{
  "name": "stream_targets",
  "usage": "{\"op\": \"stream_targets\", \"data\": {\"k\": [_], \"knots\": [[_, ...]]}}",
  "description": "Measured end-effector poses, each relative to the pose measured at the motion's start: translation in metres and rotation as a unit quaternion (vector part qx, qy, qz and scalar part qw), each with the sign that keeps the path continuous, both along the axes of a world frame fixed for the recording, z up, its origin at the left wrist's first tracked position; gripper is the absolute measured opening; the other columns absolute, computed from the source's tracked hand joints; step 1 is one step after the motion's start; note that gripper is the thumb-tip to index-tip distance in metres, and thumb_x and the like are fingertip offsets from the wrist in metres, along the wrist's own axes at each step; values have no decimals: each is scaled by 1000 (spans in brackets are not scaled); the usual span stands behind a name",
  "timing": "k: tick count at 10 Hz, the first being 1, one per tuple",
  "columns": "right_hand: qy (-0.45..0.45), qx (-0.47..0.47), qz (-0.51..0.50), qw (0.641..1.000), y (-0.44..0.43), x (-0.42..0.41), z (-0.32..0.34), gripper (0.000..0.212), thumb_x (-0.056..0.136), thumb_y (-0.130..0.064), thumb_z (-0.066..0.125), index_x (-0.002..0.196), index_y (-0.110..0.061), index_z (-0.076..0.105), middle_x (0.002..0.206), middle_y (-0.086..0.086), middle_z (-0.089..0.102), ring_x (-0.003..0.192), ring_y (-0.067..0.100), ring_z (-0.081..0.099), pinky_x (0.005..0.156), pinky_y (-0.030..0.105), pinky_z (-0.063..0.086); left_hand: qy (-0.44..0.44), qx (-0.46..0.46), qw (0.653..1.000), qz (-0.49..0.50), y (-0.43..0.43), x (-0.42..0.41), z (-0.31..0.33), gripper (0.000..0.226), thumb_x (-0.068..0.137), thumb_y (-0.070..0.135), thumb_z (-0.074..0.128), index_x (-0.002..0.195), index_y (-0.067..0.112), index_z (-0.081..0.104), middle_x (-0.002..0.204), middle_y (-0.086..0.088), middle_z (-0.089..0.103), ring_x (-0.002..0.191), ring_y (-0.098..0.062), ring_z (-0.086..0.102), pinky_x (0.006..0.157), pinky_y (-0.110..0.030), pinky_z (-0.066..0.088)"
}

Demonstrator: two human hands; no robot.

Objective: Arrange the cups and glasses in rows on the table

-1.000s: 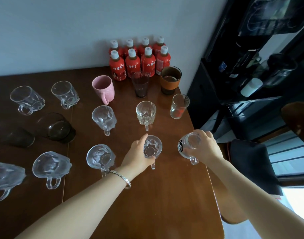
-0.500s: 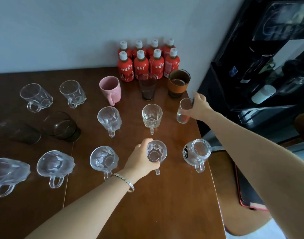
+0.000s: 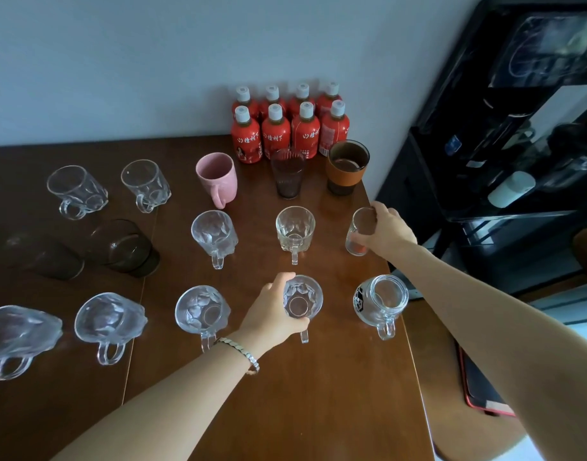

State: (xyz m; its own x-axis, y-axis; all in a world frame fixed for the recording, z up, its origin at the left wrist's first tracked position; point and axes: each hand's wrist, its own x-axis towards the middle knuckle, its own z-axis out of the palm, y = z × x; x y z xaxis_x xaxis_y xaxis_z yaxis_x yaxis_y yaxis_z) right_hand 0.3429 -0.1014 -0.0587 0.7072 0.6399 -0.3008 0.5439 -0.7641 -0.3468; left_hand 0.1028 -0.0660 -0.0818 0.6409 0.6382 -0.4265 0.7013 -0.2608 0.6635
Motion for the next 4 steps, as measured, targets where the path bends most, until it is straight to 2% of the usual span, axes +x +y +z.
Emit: {"op": "stream_targets", "data": {"k": [1, 2, 3, 4], "knots": [[-10, -18, 23, 1000, -2, -5, 13, 94, 76, -51, 71, 150, -22, 21, 146, 8, 38, 126, 29, 49, 93, 42, 51, 6, -14, 1000, 4, -1, 0, 4, 81, 75, 24, 76, 140, 30, 29, 132, -5, 47, 113, -19, 58, 93, -27, 51], [-69, -31, 96, 993, -2, -15, 31, 76, 82, -44, 68, 145, -20, 33, 146, 5, 40, 131, 27, 42, 101, 43, 46, 18, -35, 999, 0, -5, -3, 10, 88, 78, 30, 72, 148, 30, 18, 142, -7, 39, 122, -21, 52, 99, -29, 45], [-59, -46, 177, 981, 5, -35, 60, 46, 92, -33, 58, 135, -19, 48, 131, 4, 56, 115, 24, 56, 94, 34, 50, 59, -8, 998, -15, 1, -12, 34, 79, 85, 39, 63, 149, 23, 20, 145, -7, 35, 124, -24, 52, 89, -25, 42], [-24, -75, 255, 964, 11, -62, 86, 38, 94, -30, 54, 130, -18, 52, 124, 3, 61, 112, 22, 59, 93, 33, 49, 69, 51, 995, -41, 25, -27, 70, 41, 91, 35, 55, 127, 14, 54, 127, -6, 59, 114, -23, 60, 89, -30, 46]]}}
